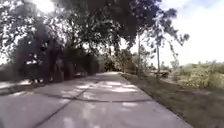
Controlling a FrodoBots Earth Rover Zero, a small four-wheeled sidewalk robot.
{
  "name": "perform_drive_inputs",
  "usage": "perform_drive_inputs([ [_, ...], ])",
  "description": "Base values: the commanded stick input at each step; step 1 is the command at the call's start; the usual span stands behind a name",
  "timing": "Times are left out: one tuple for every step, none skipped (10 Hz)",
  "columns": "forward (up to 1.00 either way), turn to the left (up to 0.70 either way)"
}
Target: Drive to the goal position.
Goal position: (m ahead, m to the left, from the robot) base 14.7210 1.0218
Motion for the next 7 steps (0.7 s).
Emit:
perform_drive_inputs([
  [1.00,0.00],
  [1.00,0.00],
  [1.00,0.00],
  [1.00,0.00],
  [1.00,0.00],
  [1.00,0.00],
  [1.00,0.00],
])
